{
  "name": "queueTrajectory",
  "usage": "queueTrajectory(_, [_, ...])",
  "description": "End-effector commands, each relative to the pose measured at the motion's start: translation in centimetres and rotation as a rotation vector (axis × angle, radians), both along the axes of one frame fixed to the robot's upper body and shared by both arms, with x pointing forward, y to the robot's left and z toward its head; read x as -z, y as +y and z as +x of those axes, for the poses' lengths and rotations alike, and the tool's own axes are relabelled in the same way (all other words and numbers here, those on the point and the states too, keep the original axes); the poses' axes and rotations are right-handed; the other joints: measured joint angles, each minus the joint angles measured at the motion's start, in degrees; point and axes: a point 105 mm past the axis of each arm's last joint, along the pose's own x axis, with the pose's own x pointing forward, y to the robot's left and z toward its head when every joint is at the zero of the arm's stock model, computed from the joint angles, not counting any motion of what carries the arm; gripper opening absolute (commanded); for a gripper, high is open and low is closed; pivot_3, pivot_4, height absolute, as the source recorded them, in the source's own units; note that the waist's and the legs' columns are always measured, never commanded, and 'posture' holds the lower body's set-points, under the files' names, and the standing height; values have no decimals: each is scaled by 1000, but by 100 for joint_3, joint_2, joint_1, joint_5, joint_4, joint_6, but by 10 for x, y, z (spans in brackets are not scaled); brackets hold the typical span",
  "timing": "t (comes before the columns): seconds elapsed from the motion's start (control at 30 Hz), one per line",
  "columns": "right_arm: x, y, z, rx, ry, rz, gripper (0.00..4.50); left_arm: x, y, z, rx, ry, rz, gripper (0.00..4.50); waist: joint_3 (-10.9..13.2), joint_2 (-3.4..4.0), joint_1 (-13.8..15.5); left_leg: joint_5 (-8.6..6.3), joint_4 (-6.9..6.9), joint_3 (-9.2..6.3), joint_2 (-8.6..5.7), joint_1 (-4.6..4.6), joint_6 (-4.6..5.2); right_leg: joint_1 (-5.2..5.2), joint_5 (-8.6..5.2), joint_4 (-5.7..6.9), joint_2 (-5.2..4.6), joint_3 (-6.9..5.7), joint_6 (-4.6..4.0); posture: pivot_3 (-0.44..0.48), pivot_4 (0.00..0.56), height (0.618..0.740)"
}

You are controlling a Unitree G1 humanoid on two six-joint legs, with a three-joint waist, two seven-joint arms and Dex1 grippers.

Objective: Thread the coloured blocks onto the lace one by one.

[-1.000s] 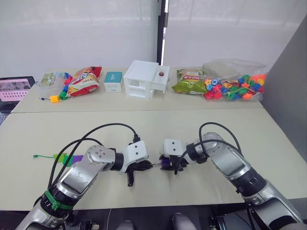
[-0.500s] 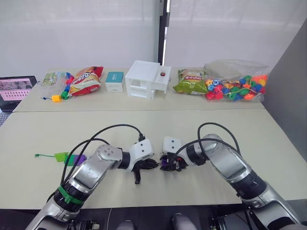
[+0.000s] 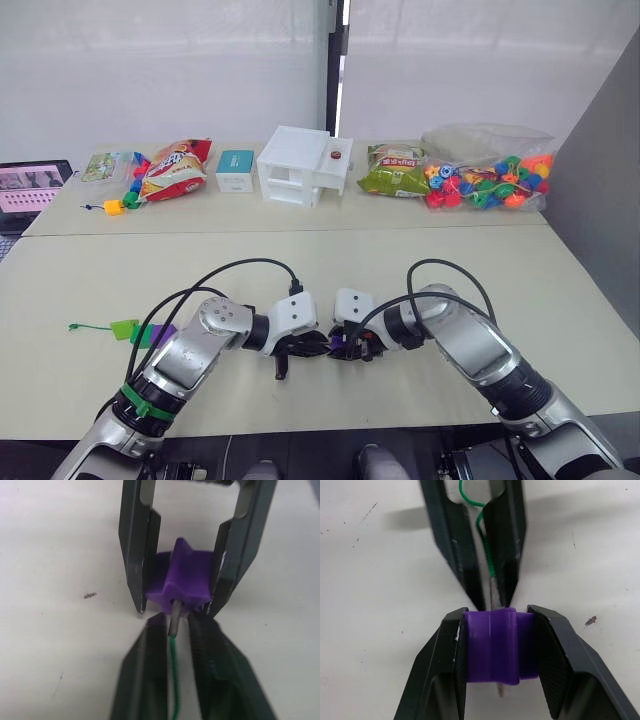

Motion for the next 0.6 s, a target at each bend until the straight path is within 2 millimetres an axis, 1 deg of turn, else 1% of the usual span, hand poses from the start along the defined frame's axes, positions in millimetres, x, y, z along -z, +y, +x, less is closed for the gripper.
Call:
queueTrajectory(0.03, [1,8,-5,-28,7,14,1349,-20,6,-6,50,-38,-46,2259,0,0,-22,0,0,0,1,1,0,0,0,0,1,0,0,0,150,740])
queueTrajectory(0.13, [1,6,-3,-17,3,11,1349,-20,22,-6,18,-26,-45,2265,0,0,-38,0,-2,-1,2,1,0,-2,0,2,2,0,0,0,150,740])
queueTrajectory(0.27, [1,3,-1,-4,-1,8,1349,-5,38,-5,-17,-32,16,2265,0,1,-15,0,-2,-1,2,1,0,-2,0,0,2,0,0,0,150,740])
queueTrajectory(0.4, [0,1,-1,2,0,8,1349,3,39,1,-51,-53,13,2265,0,0,9,0,-1,-1,2,0,0,-1,0,-1,2,0,0,0,150,740])
queueTrajectory(0.53, [1,0,-1,7,2,6,1349,5,32,6,-64,-45,-24,2265,0,0,7,0,-1,0,1,0,0,-1,0,0,1,0,0,0,150,740])
queueTrajectory(0.6, [0,1,-2,8,2,7,1349,10,31,5,-56,-37,-15,1710,0,0,-1,0,-1,0,1,0,0,-2,0,0,1,0,0,0,150,740])
